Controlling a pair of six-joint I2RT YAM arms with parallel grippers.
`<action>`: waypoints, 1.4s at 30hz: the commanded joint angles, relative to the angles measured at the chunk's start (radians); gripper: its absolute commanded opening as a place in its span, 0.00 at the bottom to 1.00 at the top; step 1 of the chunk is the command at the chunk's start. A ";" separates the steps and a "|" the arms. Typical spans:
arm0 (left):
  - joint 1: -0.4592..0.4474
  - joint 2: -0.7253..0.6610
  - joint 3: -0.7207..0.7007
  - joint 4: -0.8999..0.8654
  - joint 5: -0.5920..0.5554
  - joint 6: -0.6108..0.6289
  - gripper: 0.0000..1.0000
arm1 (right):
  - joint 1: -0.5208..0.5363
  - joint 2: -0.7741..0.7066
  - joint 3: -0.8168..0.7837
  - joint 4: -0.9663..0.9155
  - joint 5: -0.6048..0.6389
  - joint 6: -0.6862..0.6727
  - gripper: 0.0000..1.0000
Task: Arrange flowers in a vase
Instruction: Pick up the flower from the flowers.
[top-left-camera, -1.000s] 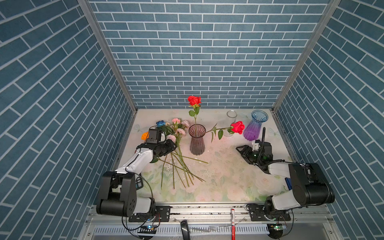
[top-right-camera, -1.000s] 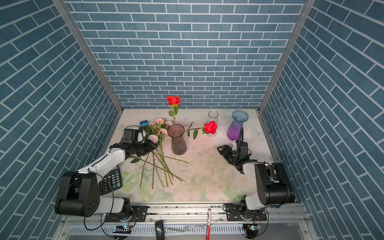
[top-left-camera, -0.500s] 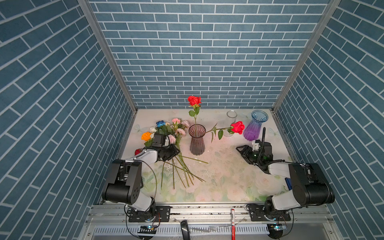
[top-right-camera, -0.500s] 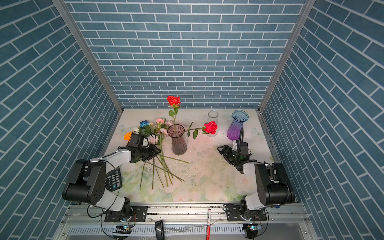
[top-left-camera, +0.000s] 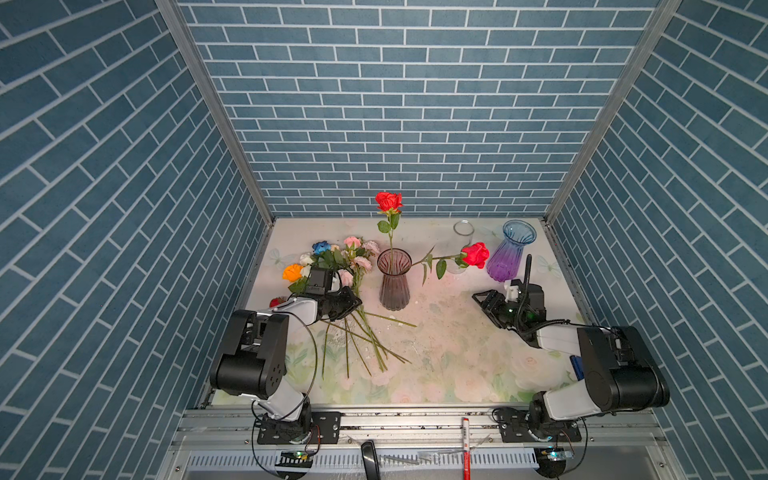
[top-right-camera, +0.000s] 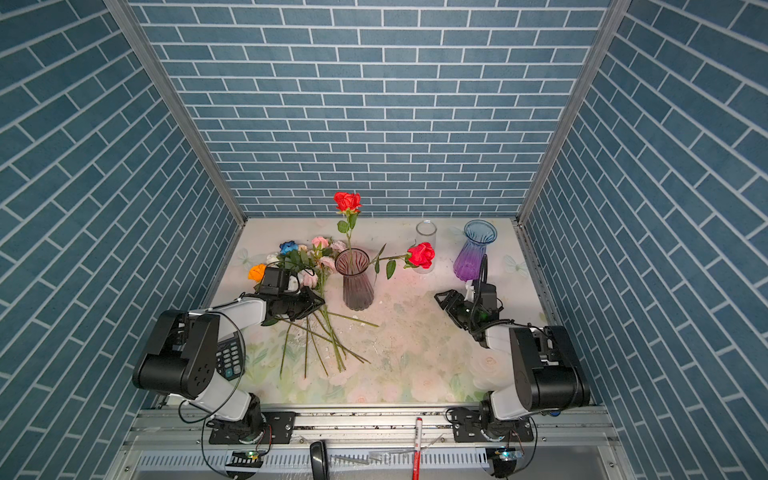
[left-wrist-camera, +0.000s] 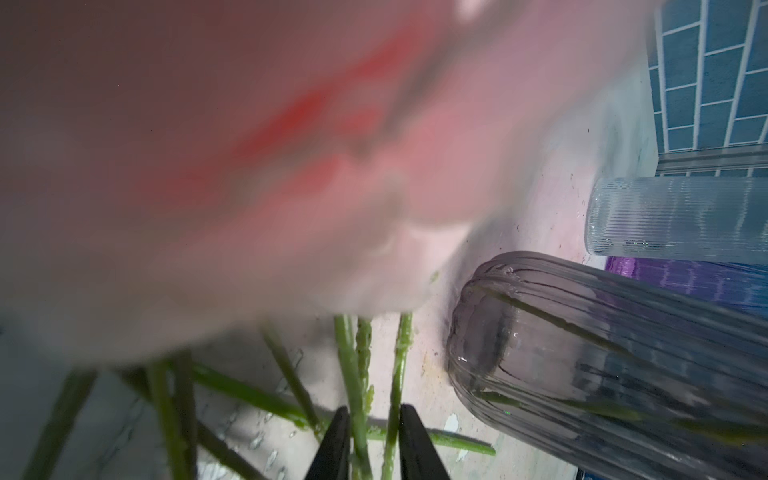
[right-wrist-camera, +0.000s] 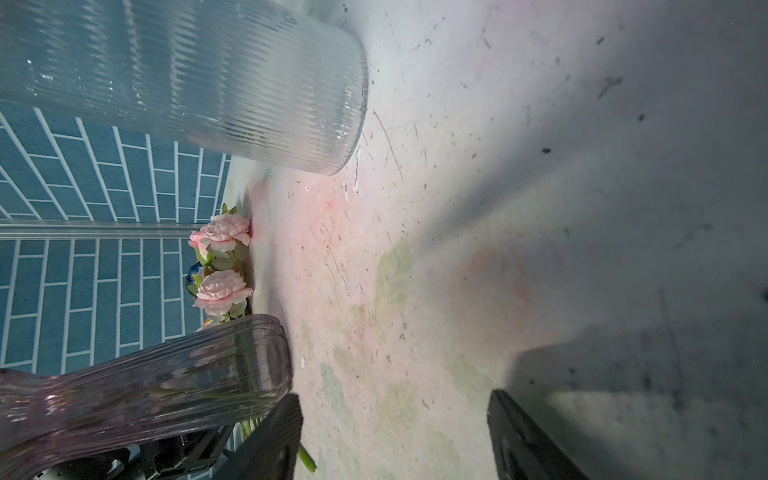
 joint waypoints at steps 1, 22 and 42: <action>-0.006 0.019 -0.011 0.018 0.013 -0.002 0.24 | -0.005 -0.004 0.006 0.017 -0.009 0.025 0.72; -0.018 -0.002 -0.040 0.076 0.054 -0.009 0.00 | -0.005 -0.007 0.003 0.017 -0.009 0.024 0.72; -0.014 -0.494 0.242 -0.165 -0.011 0.067 0.00 | -0.011 -0.020 -0.016 0.040 -0.009 0.034 0.72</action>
